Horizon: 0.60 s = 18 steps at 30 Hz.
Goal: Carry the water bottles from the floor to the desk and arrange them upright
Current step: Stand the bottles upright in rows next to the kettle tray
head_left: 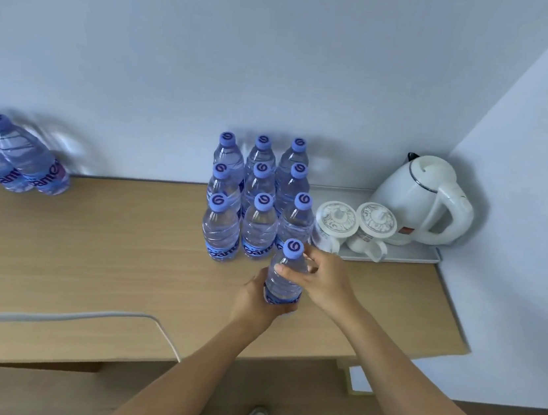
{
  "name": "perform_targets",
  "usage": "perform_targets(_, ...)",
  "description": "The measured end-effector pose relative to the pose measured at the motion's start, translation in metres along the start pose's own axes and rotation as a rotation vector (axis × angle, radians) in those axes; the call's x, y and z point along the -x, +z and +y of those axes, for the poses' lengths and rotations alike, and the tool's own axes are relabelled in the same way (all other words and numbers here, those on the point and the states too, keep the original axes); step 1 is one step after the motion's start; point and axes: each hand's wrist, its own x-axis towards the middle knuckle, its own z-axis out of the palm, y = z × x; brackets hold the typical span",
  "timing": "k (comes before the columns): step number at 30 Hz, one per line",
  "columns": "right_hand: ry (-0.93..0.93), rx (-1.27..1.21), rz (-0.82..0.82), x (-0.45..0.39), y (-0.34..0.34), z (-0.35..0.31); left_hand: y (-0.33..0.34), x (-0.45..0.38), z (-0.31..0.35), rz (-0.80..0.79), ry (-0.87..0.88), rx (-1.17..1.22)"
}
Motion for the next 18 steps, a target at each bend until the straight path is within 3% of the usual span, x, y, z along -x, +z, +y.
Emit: perform_targets(18,-0.122,0.010,0.041,-0.025,-0.023,0.026,0.031,-0.025,0.023,0.130,-0.003,-0.117)
